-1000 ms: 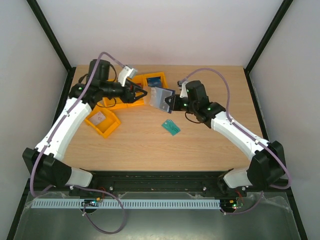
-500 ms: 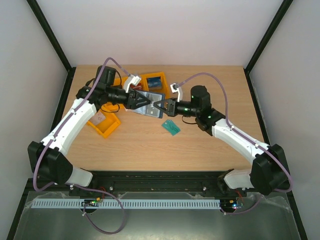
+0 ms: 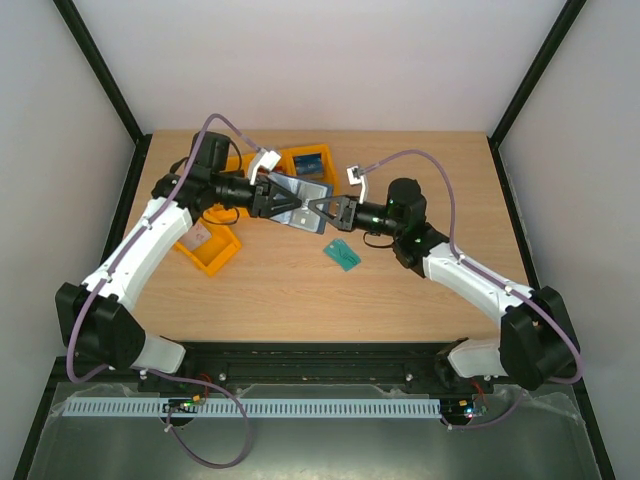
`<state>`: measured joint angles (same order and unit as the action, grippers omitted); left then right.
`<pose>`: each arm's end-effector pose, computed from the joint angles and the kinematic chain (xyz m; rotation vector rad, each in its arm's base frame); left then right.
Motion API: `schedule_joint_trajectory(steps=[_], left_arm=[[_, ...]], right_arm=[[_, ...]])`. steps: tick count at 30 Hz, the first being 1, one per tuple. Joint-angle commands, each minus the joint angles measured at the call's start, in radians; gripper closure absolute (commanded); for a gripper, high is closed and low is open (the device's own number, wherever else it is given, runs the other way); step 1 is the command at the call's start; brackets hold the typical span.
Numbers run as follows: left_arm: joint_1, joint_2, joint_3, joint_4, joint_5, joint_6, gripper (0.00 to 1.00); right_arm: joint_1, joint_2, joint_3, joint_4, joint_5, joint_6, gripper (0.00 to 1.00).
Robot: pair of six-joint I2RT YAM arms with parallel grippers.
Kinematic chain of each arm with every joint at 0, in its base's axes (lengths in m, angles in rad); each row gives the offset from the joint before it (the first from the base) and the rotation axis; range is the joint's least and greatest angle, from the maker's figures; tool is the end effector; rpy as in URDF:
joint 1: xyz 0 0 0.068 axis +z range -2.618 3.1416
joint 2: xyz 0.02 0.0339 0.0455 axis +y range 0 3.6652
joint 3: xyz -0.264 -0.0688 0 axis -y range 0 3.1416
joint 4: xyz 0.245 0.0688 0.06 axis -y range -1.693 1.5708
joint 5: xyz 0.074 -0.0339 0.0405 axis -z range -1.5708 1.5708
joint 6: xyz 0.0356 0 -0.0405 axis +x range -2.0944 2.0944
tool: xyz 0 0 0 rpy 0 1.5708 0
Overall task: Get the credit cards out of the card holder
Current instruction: Remove the credit card from the card holder.
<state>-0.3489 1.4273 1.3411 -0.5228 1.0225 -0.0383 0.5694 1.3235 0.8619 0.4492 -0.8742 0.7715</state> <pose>0.2785 -0.1336 0.3605 0.9054 1.9230 -1.3277 0.2365 0.1838 0.3129 -0.6094 1.7716 1.6667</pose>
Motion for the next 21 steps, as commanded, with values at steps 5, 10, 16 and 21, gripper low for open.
schedule_joint_trajectory(steps=[5, 10, 16, 21], left_arm=[[-0.073, 0.029, 0.037, -0.025, 0.151, 0.014, 0.70], [-0.069, 0.024, 0.085, -0.103, 0.156, 0.091, 0.70], [0.074, -0.025, 0.122, -0.178, -0.029, 0.182, 0.43], [0.094, -0.037, 0.125, -0.244, -0.260, 0.290, 0.13]], right_arm=[[0.015, 0.045, 0.020, 0.254, 0.039, 0.078, 0.98], [0.014, 0.034, 0.026, 0.241, 0.016, 0.050, 0.99], [0.012, -0.026, 0.097, -0.019, -0.037, -0.158, 0.98], [0.012, -0.074, 0.128, -0.151, -0.101, -0.283, 0.98]])
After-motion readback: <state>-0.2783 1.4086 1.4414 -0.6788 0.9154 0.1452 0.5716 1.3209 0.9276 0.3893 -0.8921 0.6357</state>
